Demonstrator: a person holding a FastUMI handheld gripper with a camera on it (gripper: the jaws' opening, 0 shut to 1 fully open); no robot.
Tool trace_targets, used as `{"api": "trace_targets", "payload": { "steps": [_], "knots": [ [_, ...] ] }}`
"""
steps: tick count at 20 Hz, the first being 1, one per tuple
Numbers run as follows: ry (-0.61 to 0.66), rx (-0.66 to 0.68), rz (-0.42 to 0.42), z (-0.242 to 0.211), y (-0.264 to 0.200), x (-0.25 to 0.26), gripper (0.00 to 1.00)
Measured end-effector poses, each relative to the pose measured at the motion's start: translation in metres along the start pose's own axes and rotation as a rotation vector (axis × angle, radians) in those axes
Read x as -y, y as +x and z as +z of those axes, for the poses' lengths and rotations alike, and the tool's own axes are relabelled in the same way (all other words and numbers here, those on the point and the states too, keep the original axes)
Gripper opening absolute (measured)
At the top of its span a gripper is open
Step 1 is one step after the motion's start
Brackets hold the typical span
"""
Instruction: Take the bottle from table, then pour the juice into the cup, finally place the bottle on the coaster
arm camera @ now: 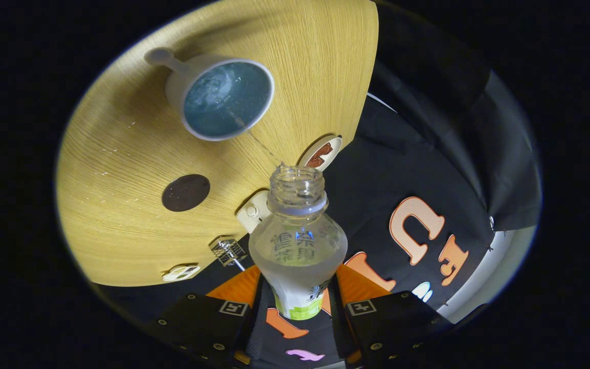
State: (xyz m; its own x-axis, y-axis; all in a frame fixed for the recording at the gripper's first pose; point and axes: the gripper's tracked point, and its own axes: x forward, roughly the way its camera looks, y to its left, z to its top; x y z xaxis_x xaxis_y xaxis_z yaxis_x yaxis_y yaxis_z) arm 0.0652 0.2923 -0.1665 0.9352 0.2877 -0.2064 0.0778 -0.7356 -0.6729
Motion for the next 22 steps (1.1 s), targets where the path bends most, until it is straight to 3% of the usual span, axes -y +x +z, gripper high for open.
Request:
{"api": "trace_targets", "payload": {
  "steps": [14,19,22],
  "knots": [
    [0.017,0.030,0.014,0.002,0.005,-0.005,0.55],
    [0.149,0.030,0.034,-0.001,0.007,-0.021,0.55],
    [0.294,0.039,0.052,0.002,0.005,-0.032,0.56]
  ]
}}
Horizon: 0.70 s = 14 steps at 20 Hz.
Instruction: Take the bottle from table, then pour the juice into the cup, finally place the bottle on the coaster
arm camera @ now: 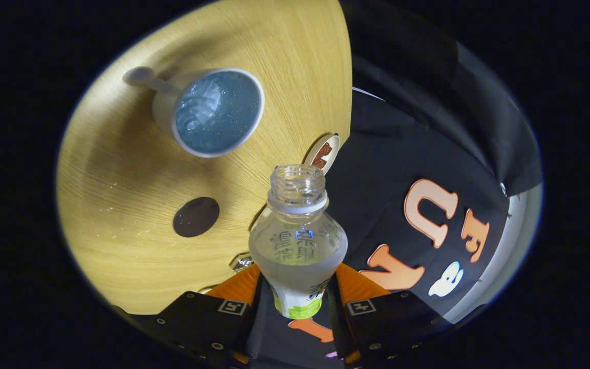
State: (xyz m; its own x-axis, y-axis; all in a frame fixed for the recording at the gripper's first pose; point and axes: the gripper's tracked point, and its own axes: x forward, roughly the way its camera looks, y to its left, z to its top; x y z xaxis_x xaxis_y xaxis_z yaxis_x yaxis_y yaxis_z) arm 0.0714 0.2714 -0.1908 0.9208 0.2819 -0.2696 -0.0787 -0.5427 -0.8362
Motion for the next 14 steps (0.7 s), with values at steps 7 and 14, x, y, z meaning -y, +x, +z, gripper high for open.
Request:
{"api": "trace_targets", "payload": {
  "steps": [7,14],
  "knots": [
    [0.515,0.030,0.110,-0.015,-0.014,-0.030,0.56],
    [1.132,0.052,0.141,-0.040,-0.008,-0.033,0.58]
  ]
}}
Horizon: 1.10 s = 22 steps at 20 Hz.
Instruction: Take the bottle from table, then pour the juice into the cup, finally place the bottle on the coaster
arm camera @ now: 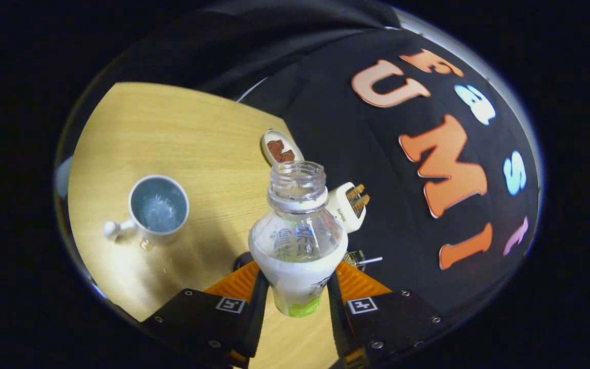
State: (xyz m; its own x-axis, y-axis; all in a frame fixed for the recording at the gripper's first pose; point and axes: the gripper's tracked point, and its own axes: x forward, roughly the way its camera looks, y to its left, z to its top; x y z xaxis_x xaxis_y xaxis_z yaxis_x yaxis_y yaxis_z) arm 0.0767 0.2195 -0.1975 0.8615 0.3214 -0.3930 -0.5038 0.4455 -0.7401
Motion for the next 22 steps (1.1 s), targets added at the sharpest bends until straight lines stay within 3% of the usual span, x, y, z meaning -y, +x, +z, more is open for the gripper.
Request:
{"api": "trace_targets", "payload": {
  "steps": [9,11,15,22],
  "knots": [
    [0.840,0.057,0.091,-0.033,0.033,0.009,0.58],
    [0.973,0.052,0.082,-0.044,0.043,0.013,0.58],
    [0.950,0.009,0.020,-0.066,0.071,0.018,0.58],
    [0.885,-0.014,0.049,-0.068,0.092,-0.003,0.58]
  ]
}}
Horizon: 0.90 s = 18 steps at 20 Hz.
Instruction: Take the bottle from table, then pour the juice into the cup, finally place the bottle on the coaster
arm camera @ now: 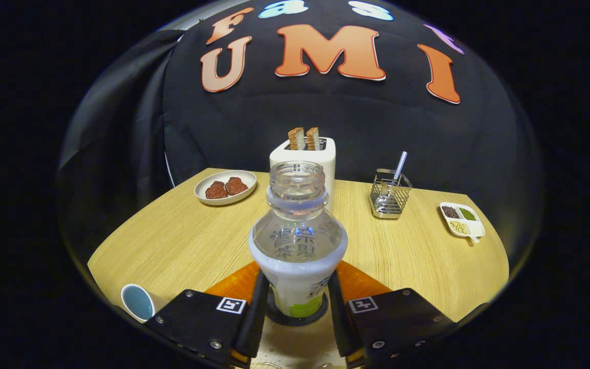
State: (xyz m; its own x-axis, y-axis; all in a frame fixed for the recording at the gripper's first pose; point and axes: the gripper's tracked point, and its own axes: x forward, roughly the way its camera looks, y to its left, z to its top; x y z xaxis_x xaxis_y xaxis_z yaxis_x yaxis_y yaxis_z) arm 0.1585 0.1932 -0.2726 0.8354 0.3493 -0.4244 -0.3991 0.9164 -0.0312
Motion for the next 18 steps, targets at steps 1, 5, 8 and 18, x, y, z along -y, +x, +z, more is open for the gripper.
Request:
{"api": "trace_targets", "payload": {
  "steps": [1,5,8,18],
  "knots": [
    [-0.010,0.021,0.000,0.003,0.001,-0.002,0.58],
    [-0.031,0.022,-0.001,0.000,0.001,-0.005,0.63],
    [-0.040,-0.007,0.005,-0.009,0.000,-0.005,0.74],
    [-0.026,0.059,-0.125,0.031,-0.079,0.022,0.98]
  ]
}}
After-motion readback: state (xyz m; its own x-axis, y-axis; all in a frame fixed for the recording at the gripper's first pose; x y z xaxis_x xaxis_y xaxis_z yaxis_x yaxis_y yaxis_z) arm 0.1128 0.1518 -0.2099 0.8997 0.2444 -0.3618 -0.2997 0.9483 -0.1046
